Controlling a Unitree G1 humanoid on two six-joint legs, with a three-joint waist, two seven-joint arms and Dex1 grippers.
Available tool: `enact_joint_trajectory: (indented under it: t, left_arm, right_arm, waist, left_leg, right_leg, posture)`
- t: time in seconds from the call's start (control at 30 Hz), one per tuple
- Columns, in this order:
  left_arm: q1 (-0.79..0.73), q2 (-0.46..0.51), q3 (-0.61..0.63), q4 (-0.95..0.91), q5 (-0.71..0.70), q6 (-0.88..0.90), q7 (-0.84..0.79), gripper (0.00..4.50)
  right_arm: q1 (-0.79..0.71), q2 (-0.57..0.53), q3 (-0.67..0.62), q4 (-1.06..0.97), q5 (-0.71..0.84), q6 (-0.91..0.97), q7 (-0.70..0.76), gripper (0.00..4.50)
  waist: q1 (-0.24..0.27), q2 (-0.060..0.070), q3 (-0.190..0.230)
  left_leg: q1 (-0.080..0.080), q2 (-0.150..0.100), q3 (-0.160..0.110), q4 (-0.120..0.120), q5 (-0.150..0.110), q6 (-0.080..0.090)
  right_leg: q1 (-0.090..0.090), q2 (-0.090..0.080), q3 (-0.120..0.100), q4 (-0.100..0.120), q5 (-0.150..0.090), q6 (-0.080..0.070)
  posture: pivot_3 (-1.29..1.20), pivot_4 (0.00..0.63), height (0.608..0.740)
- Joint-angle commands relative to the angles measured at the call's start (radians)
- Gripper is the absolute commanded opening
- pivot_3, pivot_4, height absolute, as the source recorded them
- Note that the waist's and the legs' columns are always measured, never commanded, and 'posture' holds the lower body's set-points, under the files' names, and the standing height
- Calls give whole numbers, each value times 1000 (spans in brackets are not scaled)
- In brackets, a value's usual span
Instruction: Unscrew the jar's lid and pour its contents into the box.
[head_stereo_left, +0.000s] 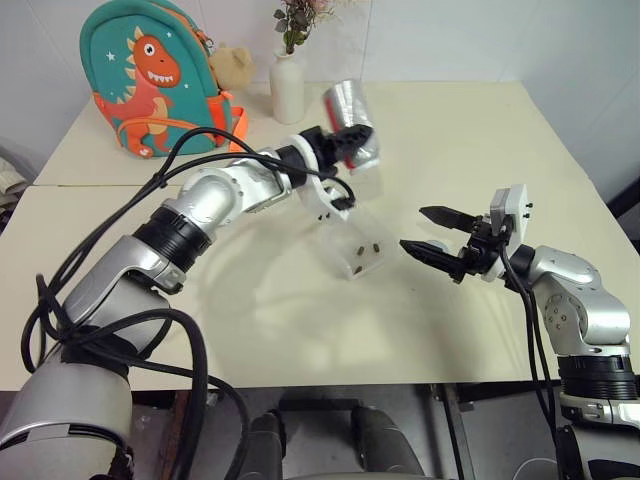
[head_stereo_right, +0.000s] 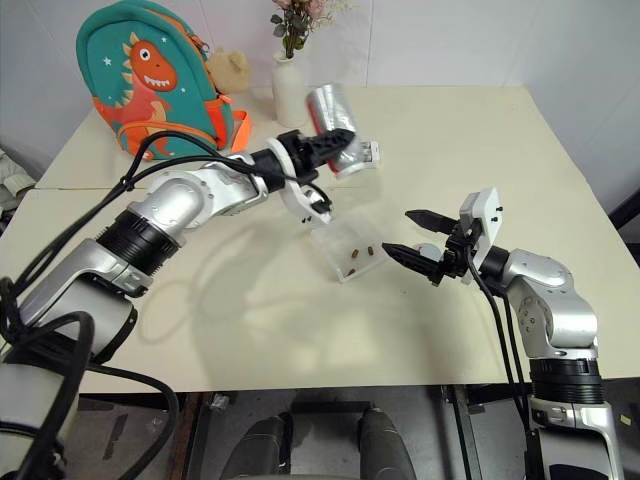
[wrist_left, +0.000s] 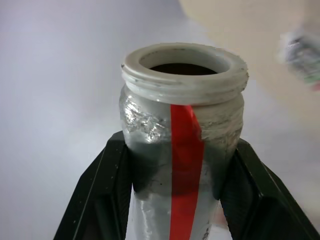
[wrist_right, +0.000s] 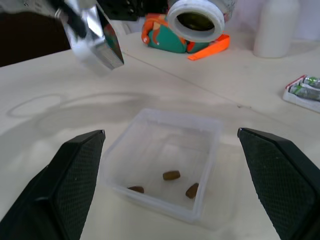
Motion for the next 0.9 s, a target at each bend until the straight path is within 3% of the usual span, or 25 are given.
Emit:
enact_joint_trajectory:
  t: [0.03,0.17,0.27,0.37,0.57,0.7,0.9]
  left_arm:
    - [90,-55,256,-26,-435,150,-311,1983]
    - [174,-141,528,-127,-786,487,-494,1983]
    - [212,-190,719,-198,-955,733,-461,1983]
    - [265,-210,861,-269,-1060,868,-398,1983]
    - [444,-146,1039,-324,-1154,900,-334,1983]
    - [596,-133,1137,-354,-1212,776,-323,1983]
    - [730,-123,1148,-336,-1243,704,-323,1983]
  right_arm:
    - [-11,-23,-3,-30,15,5,24,4471]
    - [-36,-38,22,-42,12,22,58,4471]
    - [-65,-49,46,-41,8,31,85,4471]
    - [-96,-55,69,-34,1,31,110,4471]
    - [-143,-69,137,-26,-32,3,188,4471]
    - [-170,-63,165,-10,-59,-40,223,4471]
    - [-207,-36,178,48,-94,-125,243,4471]
  waist:
    - [1,0,0]
    - [1,0,0]
    - [-3,0,0]
    - [-12,0,0]
    - [-24,0,0]
    - [-23,0,0]
    - [-11,-2,-1]
  left_leg:
    - [0,0,0,0,0,0]
    - [0,0,0,2,0,0]
    - [0,0,-1,3,0,0]
    - [1,0,-1,3,0,0]
    - [1,0,-2,3,0,0]
    - [1,1,-2,3,0,0]
    - [2,1,-2,3,1,-1]
  right_leg:
    - [0,0,0,1,0,0]
    - [0,0,0,2,0,0]
    - [0,0,-1,3,0,0]
    - [0,0,-1,3,0,0]
    - [0,0,-1,3,0,0]
    - [0,0,-1,3,1,-1]
    - [1,-1,-3,2,2,-2]
  posture:
    - [0,150,740]
    - [0,150,740]
    - [0,150,740]
    - [0,150,740]
    - [0,150,740]
    - [0,150,740]
    - [0,150,740]
